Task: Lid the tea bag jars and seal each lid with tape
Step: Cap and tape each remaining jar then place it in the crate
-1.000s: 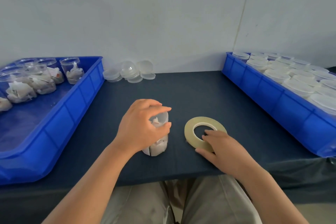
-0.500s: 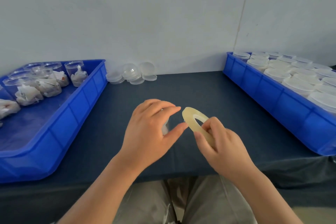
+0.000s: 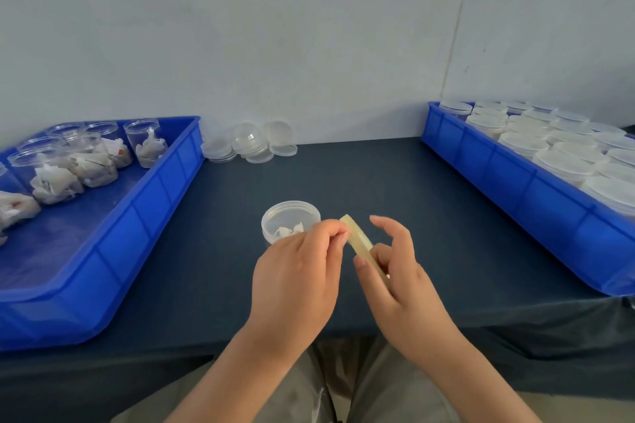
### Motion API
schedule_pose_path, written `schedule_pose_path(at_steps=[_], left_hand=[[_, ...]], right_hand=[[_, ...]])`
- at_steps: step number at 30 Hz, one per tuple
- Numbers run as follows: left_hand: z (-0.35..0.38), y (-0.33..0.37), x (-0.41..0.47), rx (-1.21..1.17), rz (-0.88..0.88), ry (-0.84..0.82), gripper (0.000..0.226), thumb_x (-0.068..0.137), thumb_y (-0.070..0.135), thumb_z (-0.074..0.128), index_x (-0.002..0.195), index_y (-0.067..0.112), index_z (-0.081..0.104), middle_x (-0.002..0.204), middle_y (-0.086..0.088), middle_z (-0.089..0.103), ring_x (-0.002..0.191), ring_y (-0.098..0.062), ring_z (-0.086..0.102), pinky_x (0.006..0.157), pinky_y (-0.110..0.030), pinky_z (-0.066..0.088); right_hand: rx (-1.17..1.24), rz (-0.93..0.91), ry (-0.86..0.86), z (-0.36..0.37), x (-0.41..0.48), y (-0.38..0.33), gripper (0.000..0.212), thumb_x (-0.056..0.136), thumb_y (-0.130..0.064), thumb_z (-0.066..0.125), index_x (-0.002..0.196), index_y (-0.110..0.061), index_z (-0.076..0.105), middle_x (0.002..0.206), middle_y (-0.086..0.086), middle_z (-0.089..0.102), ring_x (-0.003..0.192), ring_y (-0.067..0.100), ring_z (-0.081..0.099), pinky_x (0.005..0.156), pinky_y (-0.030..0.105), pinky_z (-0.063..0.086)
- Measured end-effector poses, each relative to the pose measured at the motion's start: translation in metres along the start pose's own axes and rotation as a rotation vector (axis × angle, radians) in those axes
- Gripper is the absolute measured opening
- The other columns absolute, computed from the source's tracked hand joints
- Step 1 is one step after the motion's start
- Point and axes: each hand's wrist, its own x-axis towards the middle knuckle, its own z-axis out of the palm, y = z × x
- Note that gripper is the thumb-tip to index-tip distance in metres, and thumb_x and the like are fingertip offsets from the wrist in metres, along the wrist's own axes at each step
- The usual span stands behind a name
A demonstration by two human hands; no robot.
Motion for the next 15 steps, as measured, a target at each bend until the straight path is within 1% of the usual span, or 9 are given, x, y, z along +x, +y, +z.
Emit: schedule_pose_path(at_steps=[2,3,4,6,8,10,12,14,15], left_hand=[[-0.001,-0.001,-0.003,-0.033,-0.003,-0.057,0.028,0.11,0.041,0.042,0.108,0.024,0.065,0.08,0.013,0.075,0.061,-0.007,0.067,0.047,-0.032,0.053],[-0.002,-0.001,-0.004,-0.058,-0.014,-0.097,0.026,0.11,0.045,0.04,0.11,0.028,0.06,0.083,0.015,0.076,0.064,-0.004,0.067,0.049,-0.027,0.053],[-0.004,0.0,-0.005,-0.088,-0.032,-0.136,0.025,0.11,0.051,0.039,0.111,0.033,0.056,0.087,0.018,0.075,0.068,0.002,0.066,0.053,-0.018,0.052],[-0.006,0.001,-0.007,-0.155,-0.085,-0.202,0.022,0.104,0.065,0.04,0.11,0.046,0.048,0.098,0.026,0.073,0.082,0.018,0.062,0.064,-0.006,0.049],[-0.006,0.001,-0.007,-0.174,-0.133,-0.222,0.018,0.097,0.068,0.048,0.107,0.054,0.043,0.105,0.032,0.071,0.092,0.024,0.058,0.067,-0.005,0.047],[-0.004,0.0,-0.008,-0.141,-0.136,-0.168,0.014,0.099,0.059,0.058,0.106,0.047,0.054,0.099,0.029,0.073,0.085,0.014,0.064,0.062,-0.012,0.051],[-0.004,-0.001,-0.008,-0.064,-0.09,-0.062,0.013,0.103,0.046,0.063,0.103,0.034,0.069,0.089,0.023,0.074,0.073,0.0,0.067,0.054,-0.026,0.056],[-0.005,-0.004,-0.011,-0.035,-0.048,0.011,0.016,0.104,0.043,0.065,0.1,0.031,0.075,0.082,0.022,0.074,0.068,-0.004,0.066,0.051,-0.025,0.053],[-0.006,-0.005,-0.014,-0.054,-0.053,0.028,0.018,0.103,0.044,0.065,0.1,0.031,0.076,0.081,0.023,0.073,0.067,-0.004,0.066,0.052,-0.022,0.051]], right_hand=[[0.088,0.048,-0.078,0.0,0.0,0.001,0.042,0.109,-0.037,0.044,0.145,-0.051,0.028,0.081,0.003,0.055,0.067,0.022,0.056,0.067,0.042,0.057],[0.108,0.052,-0.106,0.0,0.0,0.002,0.04,0.111,-0.038,0.042,0.145,-0.053,0.029,0.082,0.003,0.057,0.068,0.023,0.057,0.068,0.045,0.058],[0.108,0.044,-0.116,0.002,0.0,0.003,0.037,0.111,-0.042,0.04,0.144,-0.053,0.032,0.082,0.001,0.059,0.068,0.023,0.058,0.065,0.044,0.057],[0.094,0.022,-0.107,0.005,0.0,0.005,0.035,0.107,-0.05,0.036,0.142,-0.052,0.037,0.085,-0.009,0.064,0.07,0.015,0.061,0.063,0.03,0.052],[0.072,-0.002,-0.1,0.007,0.0,0.007,0.036,0.103,-0.05,0.034,0.138,-0.055,0.04,0.088,-0.02,0.067,0.076,0.01,0.065,0.066,0.019,0.05],[0.017,-0.039,-0.098,0.008,-0.001,0.007,0.033,0.106,-0.046,0.034,0.135,-0.059,0.04,0.088,-0.027,0.064,0.079,0.008,0.065,0.07,0.013,0.047],[-0.043,-0.055,-0.095,0.007,0.0,0.006,0.034,0.108,-0.043,0.036,0.136,-0.061,0.04,0.09,-0.038,0.059,0.084,-0.001,0.062,0.075,0.009,0.045],[-0.104,-0.041,-0.074,0.005,0.001,0.004,0.032,0.108,-0.054,0.032,0.139,-0.057,0.041,0.095,-0.044,0.054,0.091,-0.007,0.059,0.075,0.011,0.044],[-0.143,-0.035,-0.055,0.003,0.003,0.003,0.035,0.107,-0.061,0.029,0.139,-0.054,0.042,0.096,-0.042,0.053,0.093,-0.005,0.058,0.073,0.014,0.043]])
